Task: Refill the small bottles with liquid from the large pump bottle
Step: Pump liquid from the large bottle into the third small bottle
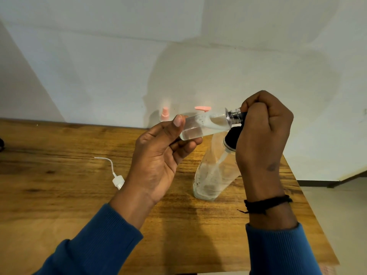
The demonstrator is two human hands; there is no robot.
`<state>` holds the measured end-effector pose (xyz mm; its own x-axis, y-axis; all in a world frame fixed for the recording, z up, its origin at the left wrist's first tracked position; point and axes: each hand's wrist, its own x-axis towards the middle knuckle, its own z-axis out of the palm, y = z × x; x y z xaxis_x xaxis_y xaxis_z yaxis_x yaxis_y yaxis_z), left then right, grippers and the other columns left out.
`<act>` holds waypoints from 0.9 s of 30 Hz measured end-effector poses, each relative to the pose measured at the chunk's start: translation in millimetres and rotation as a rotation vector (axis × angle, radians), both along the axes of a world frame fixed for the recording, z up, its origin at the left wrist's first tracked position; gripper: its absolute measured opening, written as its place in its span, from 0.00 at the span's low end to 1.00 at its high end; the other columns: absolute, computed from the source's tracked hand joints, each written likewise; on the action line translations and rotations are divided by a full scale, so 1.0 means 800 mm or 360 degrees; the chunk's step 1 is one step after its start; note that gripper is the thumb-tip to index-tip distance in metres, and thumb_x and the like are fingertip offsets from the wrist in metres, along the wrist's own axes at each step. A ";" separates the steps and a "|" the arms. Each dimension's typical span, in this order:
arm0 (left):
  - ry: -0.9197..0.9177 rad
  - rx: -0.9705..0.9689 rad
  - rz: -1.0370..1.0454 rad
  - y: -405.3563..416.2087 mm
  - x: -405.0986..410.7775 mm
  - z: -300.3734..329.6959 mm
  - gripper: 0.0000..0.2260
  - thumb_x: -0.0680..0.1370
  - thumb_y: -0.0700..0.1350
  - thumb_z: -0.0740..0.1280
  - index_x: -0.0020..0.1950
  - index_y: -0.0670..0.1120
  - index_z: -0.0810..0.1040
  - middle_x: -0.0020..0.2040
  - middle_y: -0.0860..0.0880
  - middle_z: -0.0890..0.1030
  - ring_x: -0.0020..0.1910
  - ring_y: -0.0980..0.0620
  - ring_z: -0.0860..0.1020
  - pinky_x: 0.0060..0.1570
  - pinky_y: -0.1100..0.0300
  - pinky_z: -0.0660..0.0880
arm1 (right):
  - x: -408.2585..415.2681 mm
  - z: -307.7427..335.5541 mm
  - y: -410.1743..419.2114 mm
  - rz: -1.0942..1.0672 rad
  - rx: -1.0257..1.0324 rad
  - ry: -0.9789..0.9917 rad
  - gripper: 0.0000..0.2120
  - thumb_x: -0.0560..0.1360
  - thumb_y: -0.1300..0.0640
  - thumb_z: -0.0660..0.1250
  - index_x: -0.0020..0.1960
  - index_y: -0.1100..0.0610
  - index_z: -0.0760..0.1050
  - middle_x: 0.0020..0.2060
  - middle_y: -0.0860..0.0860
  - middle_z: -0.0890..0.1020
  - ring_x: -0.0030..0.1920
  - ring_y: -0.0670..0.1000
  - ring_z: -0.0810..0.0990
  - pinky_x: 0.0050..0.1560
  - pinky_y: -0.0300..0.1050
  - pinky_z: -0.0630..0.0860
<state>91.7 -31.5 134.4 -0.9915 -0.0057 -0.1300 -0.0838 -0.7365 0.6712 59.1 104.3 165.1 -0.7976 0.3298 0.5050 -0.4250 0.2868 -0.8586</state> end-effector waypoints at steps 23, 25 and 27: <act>-0.0024 -0.0019 0.0033 0.001 0.001 0.002 0.10 0.65 0.48 0.74 0.43 0.46 0.88 0.47 0.42 0.86 0.38 0.49 0.84 0.35 0.65 0.80 | 0.001 0.000 -0.003 0.0074 -0.0080 -0.0010 0.12 0.73 0.73 0.52 0.34 0.64 0.67 0.25 0.46 0.64 0.24 0.43 0.62 0.24 0.32 0.59; -0.0020 -0.0020 0.0024 0.001 0.001 0.002 0.11 0.65 0.48 0.74 0.43 0.46 0.88 0.46 0.42 0.86 0.38 0.49 0.84 0.35 0.65 0.80 | 0.001 0.001 -0.001 0.0065 -0.0050 -0.0007 0.12 0.73 0.72 0.52 0.34 0.64 0.68 0.25 0.47 0.64 0.24 0.43 0.62 0.24 0.32 0.59; -0.0015 -0.0019 0.0016 0.001 0.001 0.003 0.11 0.64 0.49 0.74 0.44 0.46 0.88 0.46 0.43 0.86 0.38 0.49 0.84 0.35 0.65 0.80 | 0.002 0.003 0.000 0.0042 -0.0006 0.0003 0.12 0.73 0.71 0.52 0.34 0.63 0.68 0.25 0.47 0.64 0.23 0.43 0.62 0.24 0.32 0.59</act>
